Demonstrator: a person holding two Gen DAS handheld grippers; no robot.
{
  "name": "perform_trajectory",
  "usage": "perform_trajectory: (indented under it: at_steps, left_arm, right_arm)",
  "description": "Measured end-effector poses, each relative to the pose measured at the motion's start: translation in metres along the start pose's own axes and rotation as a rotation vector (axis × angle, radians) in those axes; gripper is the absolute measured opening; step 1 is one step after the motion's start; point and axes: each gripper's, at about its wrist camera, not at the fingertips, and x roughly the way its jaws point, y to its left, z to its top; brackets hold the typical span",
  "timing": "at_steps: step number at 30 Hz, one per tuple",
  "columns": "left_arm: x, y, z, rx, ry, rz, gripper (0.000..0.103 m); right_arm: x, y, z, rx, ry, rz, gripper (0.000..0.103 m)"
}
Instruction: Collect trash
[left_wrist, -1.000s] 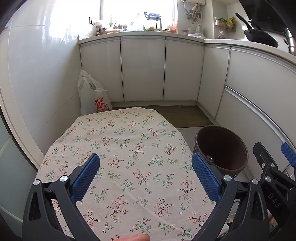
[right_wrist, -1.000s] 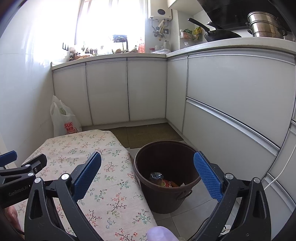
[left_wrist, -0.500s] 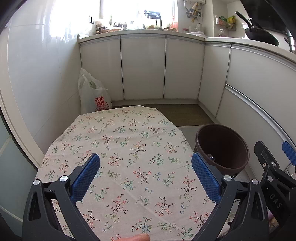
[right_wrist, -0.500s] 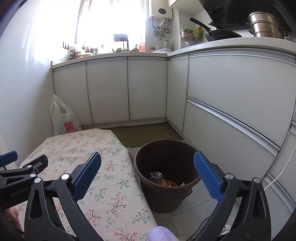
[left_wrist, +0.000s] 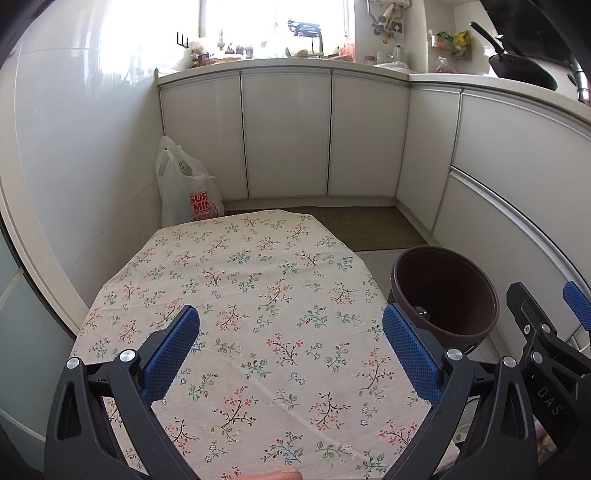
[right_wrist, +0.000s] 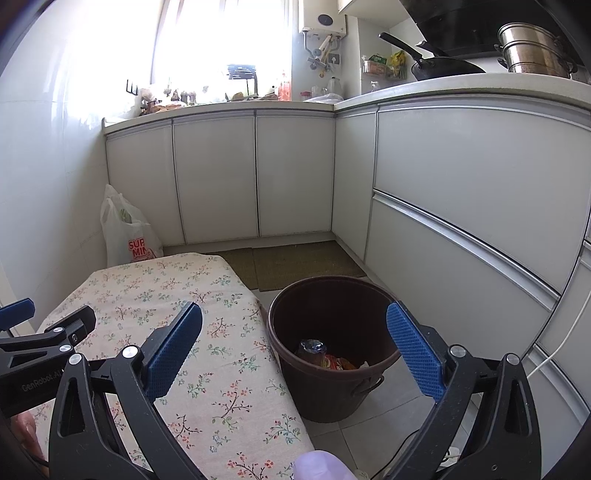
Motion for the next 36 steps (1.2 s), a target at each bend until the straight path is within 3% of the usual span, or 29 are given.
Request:
perform_trajectory:
  at_steps: [36]
  left_arm:
    - [0.0021,-0.0062,-0.0004,0.047,-0.009,-0.029,0.095]
  right_arm:
    - [0.0027,-0.0014,0.0003,-0.003,0.009,0.0,0.096]
